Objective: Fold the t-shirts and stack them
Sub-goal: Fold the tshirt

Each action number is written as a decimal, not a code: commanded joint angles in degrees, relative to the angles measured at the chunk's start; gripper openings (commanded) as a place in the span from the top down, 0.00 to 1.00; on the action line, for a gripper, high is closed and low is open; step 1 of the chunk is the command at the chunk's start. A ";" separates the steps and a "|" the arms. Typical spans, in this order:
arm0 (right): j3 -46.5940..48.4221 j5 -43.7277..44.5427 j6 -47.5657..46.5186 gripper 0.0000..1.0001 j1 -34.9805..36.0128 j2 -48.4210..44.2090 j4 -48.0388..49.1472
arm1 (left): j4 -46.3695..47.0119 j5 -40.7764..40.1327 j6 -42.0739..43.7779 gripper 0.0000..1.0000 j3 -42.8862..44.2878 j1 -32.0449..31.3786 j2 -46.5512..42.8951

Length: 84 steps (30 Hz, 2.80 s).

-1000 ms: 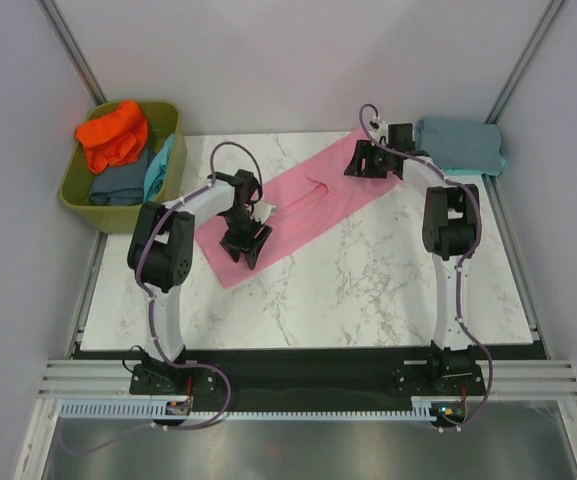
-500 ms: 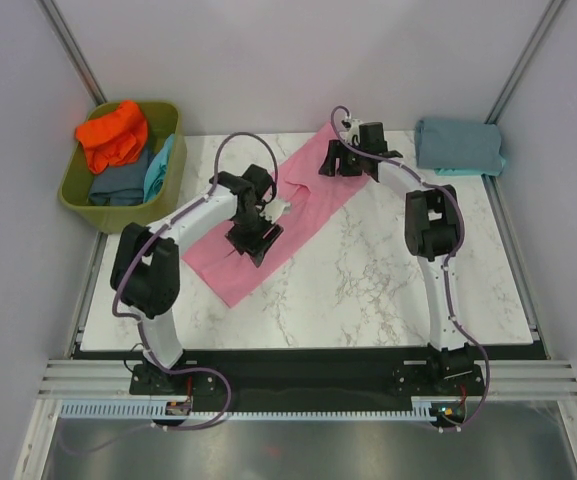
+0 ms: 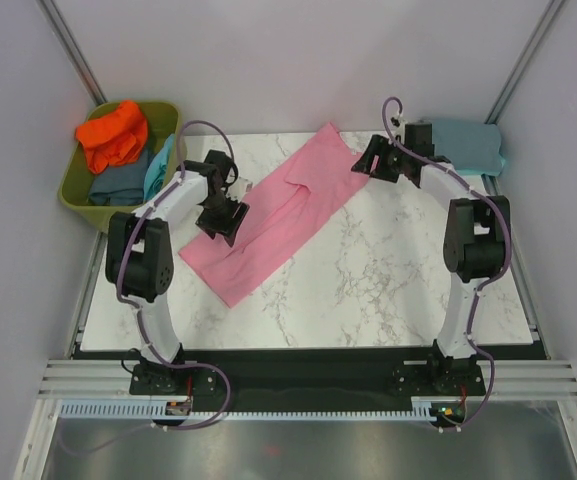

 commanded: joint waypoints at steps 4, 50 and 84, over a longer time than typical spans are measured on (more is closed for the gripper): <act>-7.14 -3.84 8.12 0.25 0.96 4.48 2.48 | 0.70 0.76 2.60 0.35 4.44 3.20 7.28; 15.00 -0.41 1.88 0.75 4.74 19.69 4.06 | -3.43 6.47 0.32 0.41 -7.07 -19.38 3.42; 26.78 3.01 0.12 0.73 4.82 27.77 5.29 | -2.03 3.22 -1.00 0.42 -1.44 -34.68 6.94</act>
